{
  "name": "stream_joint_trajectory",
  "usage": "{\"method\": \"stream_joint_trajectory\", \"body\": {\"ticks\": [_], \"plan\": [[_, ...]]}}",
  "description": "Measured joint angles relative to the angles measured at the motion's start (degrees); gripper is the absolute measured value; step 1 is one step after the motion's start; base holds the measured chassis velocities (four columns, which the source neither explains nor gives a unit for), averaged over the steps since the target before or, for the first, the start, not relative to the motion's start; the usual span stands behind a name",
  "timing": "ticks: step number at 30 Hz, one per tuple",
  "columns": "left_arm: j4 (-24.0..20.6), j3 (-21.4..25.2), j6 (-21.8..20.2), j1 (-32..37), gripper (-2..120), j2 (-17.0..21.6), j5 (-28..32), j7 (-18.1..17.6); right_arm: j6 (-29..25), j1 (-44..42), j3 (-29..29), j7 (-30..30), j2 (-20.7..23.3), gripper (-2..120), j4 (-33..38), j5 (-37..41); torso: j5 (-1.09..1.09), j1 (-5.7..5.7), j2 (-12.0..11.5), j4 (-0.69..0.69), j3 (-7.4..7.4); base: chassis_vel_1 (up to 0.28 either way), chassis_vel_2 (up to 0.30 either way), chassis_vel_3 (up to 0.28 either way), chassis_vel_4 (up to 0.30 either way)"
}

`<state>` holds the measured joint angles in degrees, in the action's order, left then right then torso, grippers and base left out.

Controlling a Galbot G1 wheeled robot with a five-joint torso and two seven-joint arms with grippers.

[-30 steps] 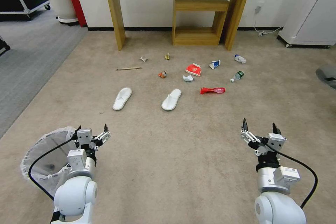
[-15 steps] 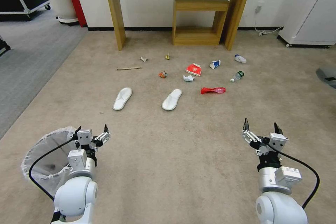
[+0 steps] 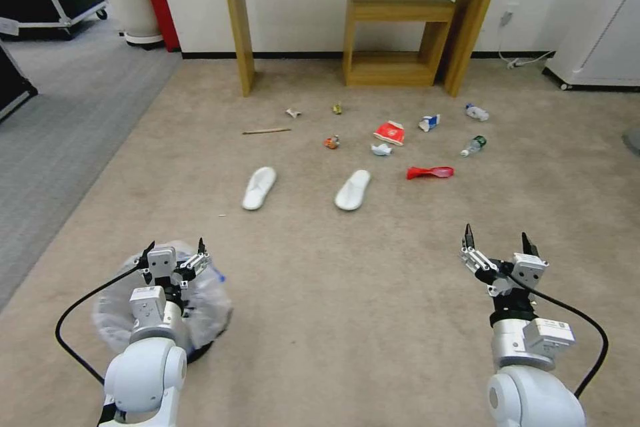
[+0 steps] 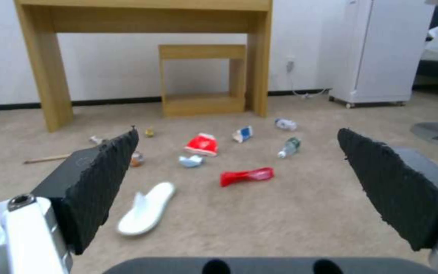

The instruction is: Pick up the trash bin and place the garbage on the floor into it.

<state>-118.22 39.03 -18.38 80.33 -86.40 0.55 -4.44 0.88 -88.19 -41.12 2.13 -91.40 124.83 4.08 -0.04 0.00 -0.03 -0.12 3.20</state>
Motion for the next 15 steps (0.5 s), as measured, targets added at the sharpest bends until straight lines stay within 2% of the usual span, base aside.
{"method": "stream_joint_trajectory", "body": {"ticks": [2,8,10,11,15], "plan": [[0.1,0.0,0.1,-0.1,100,0.0,0.0,0.0,-0.1,0.0,0.0,0.0,0.0,100,-0.1,0.0,0.04,0.00,0.0,0.00,0.00,0.301,0.332,-0.311,-0.309],[1.4,-0.2,0.5,-0.1,100,0.1,0.1,-0.1,-1.0,0.2,-0.2,-0.6,0.7,100,-0.4,0.5,-0.02,0.00,0.0,0.01,0.01,0.334,0.329,-0.332,-0.336],[1.6,-0.1,0.5,0.2,100,0.2,0.1,-0.2,-1.0,0.4,-0.3,-0.7,1.0,100,-0.4,1.0,0.04,0.00,0.0,0.01,0.01,0.281,0.317,-0.277,-0.282],[1.9,-0.1,0.5,0.3,100,0.2,0.1,-0.2,-1.0,0.5,-0.5,-0.7,1.3,100,-0.5,1.4,-0.03,0.00,0.0,0.02,0.01,0.211,0.254,-0.277,-0.179],[2.5,-0.1,0.5,0.1,100,-0.3,0.1,-0.2,-1.2,0.5,-0.6,-0.8,1.8,100,-1.1,1.7,0.01,0.00,0.0,0.02,0.01,0.096,0.086,-0.088,-0.060]]}}
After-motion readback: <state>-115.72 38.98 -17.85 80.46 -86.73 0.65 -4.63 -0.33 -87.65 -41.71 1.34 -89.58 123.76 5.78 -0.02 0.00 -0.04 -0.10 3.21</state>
